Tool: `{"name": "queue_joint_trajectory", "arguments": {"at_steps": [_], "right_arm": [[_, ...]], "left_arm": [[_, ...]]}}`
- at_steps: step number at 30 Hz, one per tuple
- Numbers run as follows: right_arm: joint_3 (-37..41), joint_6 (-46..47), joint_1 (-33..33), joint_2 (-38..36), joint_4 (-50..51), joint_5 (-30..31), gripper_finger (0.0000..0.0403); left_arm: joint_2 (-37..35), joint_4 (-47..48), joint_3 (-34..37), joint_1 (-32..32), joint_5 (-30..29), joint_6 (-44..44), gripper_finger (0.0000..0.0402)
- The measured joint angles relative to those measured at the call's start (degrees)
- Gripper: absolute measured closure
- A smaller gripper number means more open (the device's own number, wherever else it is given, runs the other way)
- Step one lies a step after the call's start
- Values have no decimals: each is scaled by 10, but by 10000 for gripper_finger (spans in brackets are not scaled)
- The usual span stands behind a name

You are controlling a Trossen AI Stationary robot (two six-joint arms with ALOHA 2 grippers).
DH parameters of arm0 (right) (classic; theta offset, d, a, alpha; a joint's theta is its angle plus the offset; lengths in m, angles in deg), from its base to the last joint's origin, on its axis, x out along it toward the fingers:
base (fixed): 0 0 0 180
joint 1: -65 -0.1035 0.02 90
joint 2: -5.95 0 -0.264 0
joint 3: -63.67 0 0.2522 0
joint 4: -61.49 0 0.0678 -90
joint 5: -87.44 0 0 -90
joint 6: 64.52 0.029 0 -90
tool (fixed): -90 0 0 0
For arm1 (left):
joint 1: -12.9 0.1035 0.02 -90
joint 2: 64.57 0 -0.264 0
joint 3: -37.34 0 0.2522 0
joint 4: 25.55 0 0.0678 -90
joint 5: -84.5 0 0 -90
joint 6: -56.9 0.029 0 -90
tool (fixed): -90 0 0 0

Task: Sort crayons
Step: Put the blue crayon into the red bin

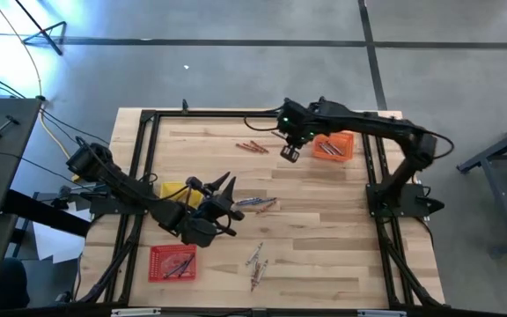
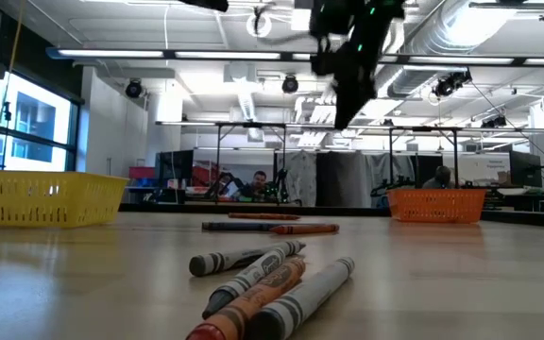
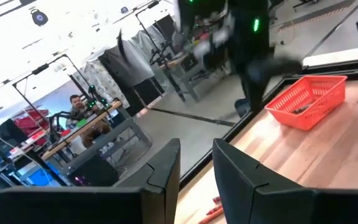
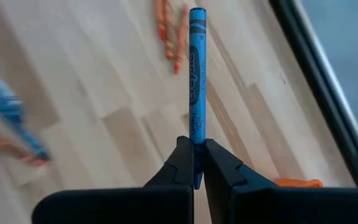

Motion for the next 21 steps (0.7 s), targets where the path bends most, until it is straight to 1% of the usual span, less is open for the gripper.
{"name": "queue_joint_trajectory", "arguments": {"at_steps": [3,5,9,12,14,17,19,21], "right_arm": [[13,13,-29,-48,-10,0,402],[43,26,-51,-81,-36,1,402],[147,68,-98,-154,-113,1,402],[247,110,-133,-213,-214,5,402],[314,137,-155,-251,-305,14,402],[405,162,-184,-298,-444,29,402],[460,168,-199,-321,-541,29,402],[505,175,-213,-337,-624,29,402]], "left_arm": [[0,1,10,-4,0,-23,319],[0,3,13,-7,0,-37,319],[0,26,14,-9,0,-53,319],[0,35,14,-9,3,-54,319],[0,44,14,-9,26,-62,319],[0,44,14,-6,92,-80,319],[0,44,14,1,146,-94,319],[0,44,14,10,175,-108,319]]}}
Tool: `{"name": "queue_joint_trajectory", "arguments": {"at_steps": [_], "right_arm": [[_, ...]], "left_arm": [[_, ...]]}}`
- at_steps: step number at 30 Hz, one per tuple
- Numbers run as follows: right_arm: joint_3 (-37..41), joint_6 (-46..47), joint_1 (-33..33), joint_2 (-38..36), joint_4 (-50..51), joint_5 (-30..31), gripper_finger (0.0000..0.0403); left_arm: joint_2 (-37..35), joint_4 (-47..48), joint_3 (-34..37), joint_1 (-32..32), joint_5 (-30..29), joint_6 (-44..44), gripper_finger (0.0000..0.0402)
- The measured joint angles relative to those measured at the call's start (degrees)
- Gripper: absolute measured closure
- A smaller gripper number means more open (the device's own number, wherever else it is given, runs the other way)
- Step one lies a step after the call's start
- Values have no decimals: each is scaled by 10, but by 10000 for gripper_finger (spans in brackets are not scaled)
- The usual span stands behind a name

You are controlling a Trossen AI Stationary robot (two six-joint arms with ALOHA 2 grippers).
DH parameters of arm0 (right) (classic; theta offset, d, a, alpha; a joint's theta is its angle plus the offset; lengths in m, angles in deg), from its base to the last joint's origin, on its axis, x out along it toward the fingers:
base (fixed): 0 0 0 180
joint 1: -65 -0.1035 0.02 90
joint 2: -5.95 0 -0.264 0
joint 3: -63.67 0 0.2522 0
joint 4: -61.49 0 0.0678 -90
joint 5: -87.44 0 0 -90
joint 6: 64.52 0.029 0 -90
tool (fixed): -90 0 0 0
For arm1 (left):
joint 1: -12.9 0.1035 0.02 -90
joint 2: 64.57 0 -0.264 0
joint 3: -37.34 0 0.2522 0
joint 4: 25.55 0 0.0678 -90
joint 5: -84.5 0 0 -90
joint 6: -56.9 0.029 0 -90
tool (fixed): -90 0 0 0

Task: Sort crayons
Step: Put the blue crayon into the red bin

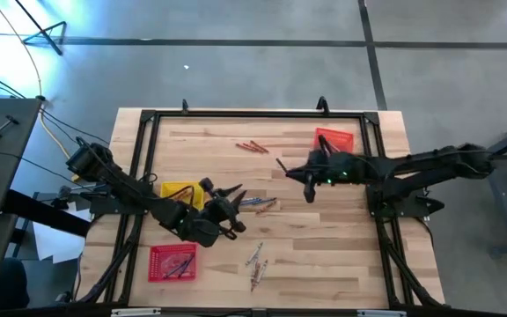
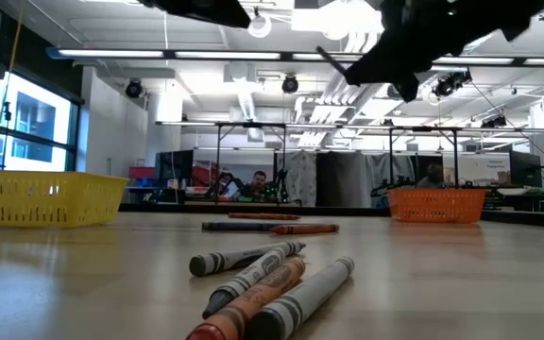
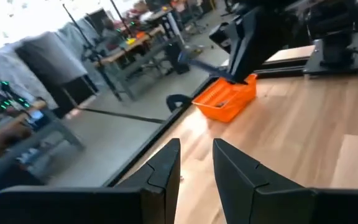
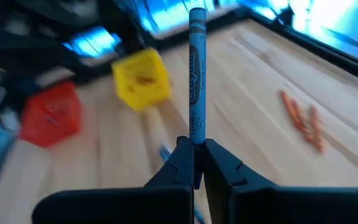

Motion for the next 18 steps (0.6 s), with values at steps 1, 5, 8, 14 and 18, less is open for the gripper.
{"name": "queue_joint_trajectory", "arguments": {"at_steps": [1,5,8,14,18], "right_arm": [[19,3,-5,-6,-32,0,402],[71,5,-22,-11,-113,0,402],[90,5,-29,-9,-145,0,402],[96,-11,-39,-9,-153,13,402],[96,-13,-41,-9,-153,13,402]], "left_arm": [[0,0,0,6,13,-4,319],[0,-26,0,33,96,-1,319],[1,-58,0,62,186,17,319],[27,-167,0,113,354,79,319],[47,-215,0,131,420,104,319]]}}
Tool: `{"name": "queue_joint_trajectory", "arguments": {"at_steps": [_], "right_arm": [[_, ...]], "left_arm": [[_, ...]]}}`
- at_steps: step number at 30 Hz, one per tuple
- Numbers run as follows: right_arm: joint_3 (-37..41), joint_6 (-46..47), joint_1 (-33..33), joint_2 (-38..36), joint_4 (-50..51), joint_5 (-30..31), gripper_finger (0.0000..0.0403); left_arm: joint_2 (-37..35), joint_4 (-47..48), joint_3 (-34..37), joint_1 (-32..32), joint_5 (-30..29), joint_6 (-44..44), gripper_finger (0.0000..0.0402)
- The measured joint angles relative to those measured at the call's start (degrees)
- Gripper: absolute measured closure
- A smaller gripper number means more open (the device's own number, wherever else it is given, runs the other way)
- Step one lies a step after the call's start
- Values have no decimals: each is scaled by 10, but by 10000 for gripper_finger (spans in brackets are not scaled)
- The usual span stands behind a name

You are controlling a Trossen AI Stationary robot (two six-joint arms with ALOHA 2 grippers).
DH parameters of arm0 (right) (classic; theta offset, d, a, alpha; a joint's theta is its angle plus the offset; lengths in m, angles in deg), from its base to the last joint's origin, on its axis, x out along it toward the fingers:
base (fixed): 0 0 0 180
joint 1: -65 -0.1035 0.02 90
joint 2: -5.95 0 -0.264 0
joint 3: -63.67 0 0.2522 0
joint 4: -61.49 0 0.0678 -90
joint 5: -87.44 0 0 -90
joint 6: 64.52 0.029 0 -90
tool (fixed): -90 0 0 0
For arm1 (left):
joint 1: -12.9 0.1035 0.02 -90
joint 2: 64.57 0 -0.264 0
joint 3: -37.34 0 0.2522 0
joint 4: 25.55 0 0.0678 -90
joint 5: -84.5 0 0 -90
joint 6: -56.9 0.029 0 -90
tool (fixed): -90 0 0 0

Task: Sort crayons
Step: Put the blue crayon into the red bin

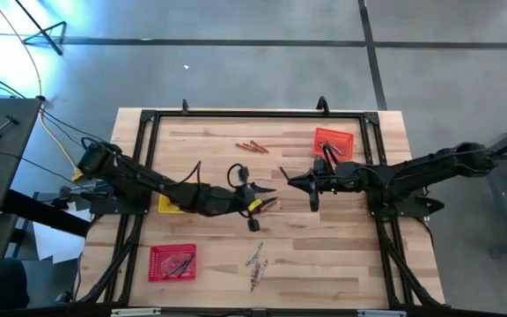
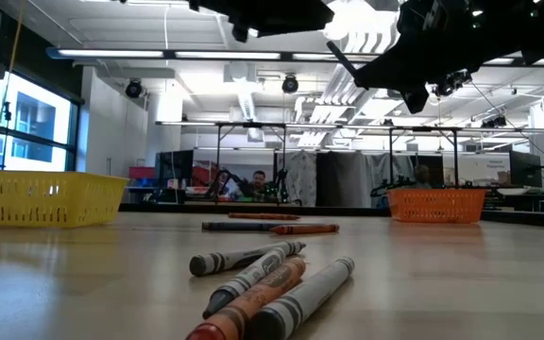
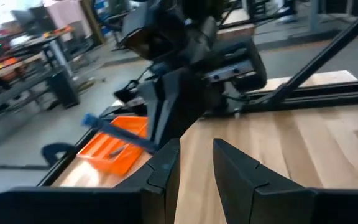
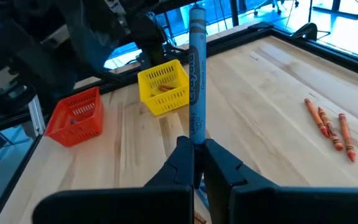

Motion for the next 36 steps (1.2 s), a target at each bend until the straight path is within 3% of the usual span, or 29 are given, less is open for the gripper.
{"name": "queue_joint_trajectory", "arguments": {"at_steps": [7,13,17,23,31,36], "right_arm": [[0,-12,0,0,4,0,400],[0,-12,0,0,4,0,399],[0,-11,0,0,4,0,399],[0,-11,0,0,-5,10,399],[0,-13,0,0,-13,10,399],[0,-45,-19,0,-14,7,398]], "left_arm": [[13,-55,0,11,66,51,319],[13,-68,21,22,82,8,319],[9,-183,96,38,111,-40,319],[8,-333,174,54,125,-37,319],[8,-334,172,81,178,-30,319],[8,-335,167,92,181,1,319]]}}
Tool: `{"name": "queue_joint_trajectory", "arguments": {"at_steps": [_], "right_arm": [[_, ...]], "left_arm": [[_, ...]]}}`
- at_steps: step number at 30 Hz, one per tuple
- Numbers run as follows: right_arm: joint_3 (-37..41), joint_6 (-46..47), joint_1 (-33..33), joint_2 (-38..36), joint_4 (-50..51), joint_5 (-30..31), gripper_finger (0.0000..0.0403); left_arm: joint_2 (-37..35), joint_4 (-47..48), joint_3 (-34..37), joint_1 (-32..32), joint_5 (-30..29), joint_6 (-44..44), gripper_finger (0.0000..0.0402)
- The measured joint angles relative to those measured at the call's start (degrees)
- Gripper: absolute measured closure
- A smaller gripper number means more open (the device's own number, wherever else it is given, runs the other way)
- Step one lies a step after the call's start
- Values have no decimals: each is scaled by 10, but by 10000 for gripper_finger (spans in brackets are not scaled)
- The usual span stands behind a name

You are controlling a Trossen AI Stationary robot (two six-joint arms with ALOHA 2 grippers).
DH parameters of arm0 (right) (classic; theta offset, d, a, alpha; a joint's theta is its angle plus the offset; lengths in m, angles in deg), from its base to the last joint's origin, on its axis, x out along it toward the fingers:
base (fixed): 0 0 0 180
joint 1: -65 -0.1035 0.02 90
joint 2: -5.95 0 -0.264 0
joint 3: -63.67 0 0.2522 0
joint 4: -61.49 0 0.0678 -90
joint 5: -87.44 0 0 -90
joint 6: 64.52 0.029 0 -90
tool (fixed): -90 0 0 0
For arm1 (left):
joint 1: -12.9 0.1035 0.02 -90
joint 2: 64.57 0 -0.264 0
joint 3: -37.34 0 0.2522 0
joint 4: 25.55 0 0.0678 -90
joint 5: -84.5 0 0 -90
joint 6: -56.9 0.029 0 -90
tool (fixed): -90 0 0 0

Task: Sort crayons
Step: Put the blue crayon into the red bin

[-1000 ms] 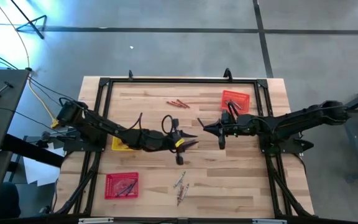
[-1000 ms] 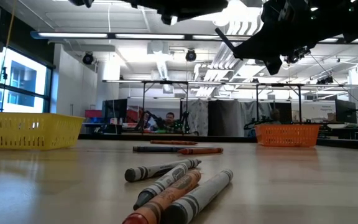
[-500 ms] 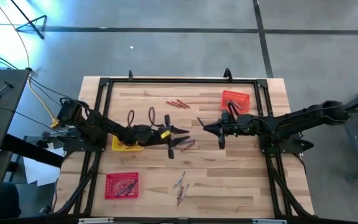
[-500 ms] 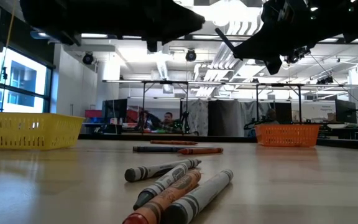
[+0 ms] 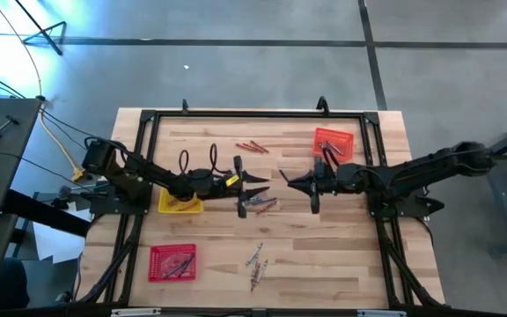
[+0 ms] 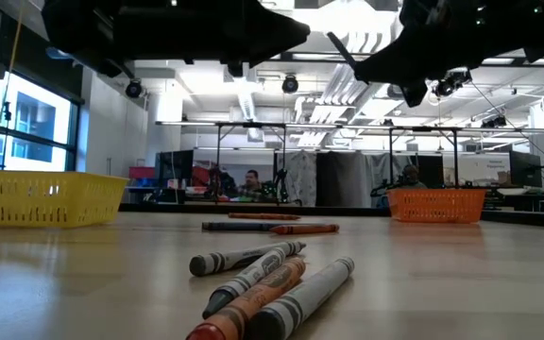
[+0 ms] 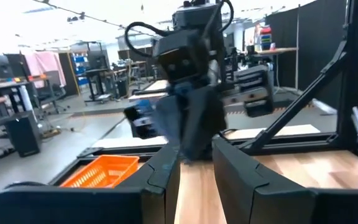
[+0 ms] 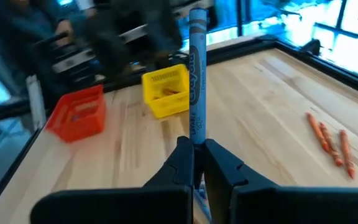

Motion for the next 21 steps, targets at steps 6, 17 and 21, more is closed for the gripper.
{"name": "queue_joint_trajectory", "arguments": {"at_steps": [6,17,21], "right_arm": [[0,-73,-40,0,-23,-2,398],[0,-129,-53,0,-43,-1,398],[0,-135,-56,0,-48,-1,398]], "left_arm": [[0,0,0,18,0,-21,319],[41,13,-63,14,83,-60,319],[49,11,-73,13,84,-60,319]]}}
